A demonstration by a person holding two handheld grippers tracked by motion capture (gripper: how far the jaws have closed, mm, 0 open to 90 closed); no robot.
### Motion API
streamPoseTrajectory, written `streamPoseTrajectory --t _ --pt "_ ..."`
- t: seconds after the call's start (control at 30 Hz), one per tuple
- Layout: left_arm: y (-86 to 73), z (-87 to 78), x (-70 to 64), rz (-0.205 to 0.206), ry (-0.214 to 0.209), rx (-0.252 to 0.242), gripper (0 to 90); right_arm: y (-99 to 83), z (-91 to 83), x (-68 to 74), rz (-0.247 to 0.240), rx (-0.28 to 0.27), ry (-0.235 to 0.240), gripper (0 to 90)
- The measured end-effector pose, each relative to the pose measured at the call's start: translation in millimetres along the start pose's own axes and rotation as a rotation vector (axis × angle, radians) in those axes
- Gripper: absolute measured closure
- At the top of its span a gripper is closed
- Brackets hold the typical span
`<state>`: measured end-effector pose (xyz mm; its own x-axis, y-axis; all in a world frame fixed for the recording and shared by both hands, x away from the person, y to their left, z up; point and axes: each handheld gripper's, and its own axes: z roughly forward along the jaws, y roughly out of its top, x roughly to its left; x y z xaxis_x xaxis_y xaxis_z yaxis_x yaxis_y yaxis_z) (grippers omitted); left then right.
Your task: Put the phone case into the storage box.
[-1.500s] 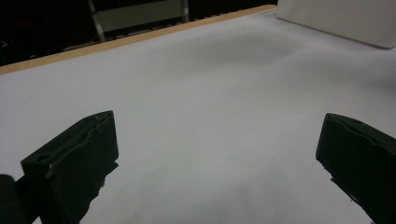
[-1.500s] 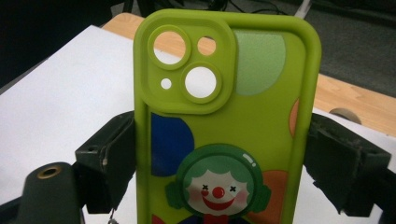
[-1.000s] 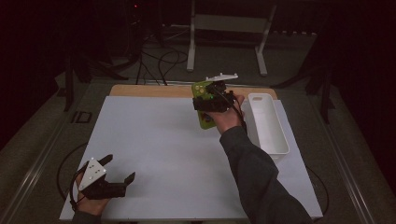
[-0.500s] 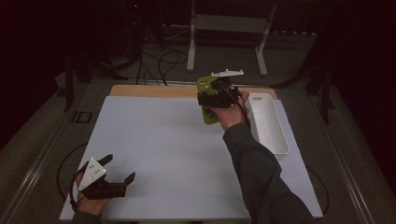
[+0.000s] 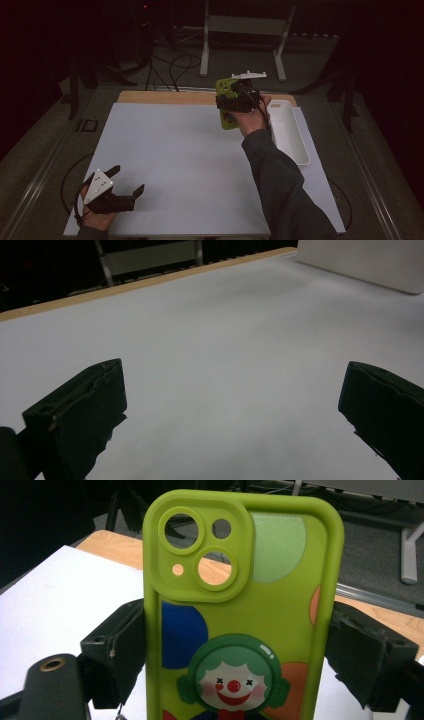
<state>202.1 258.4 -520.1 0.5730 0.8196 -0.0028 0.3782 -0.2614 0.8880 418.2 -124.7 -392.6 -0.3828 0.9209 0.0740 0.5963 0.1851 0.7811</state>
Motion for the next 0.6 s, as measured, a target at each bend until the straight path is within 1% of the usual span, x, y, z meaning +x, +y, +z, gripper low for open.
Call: streamPoseTrajectory --t 0.03,0.07,0.1,0.33,0.37,0.53,0.6 --pt "-0.1 0.1 0.2 -0.001 0.001 -0.001 0.0 0.6 0.1 -3.0 0.008 -0.002 -0.007 15.7" --pt "-0.1 0.1 0.2 -0.001 0.001 -0.001 0.0 0.6 0.1 -3.0 0.008 -0.002 -0.007 15.7" --pt "-0.2 0.1 0.3 -0.002 0.001 -0.001 0.0 1.3 -0.2 -5.9 0.009 -0.004 -0.013 15.7" --pt "-0.2 0.1 0.3 -0.003 0.003 -0.002 0.0 3.8 -2.0 -11.0 0.016 -0.019 -0.031 15.7" --pt "-0.2 -0.2 0.5 -0.004 0.002 -0.004 0.0 4.5 -2.7 -13.4 0.017 -0.022 -0.036 15.7" --pt "-0.3 -0.3 0.6 -0.004 0.002 -0.005 0.0 5.2 -3.2 -15.1 0.023 -0.026 -0.041 15.7" --pt "-0.3 -0.1 0.3 -0.003 0.002 -0.004 0.0 5.3 -3.2 -19.8 0.03 -0.032 -0.048 15.7"
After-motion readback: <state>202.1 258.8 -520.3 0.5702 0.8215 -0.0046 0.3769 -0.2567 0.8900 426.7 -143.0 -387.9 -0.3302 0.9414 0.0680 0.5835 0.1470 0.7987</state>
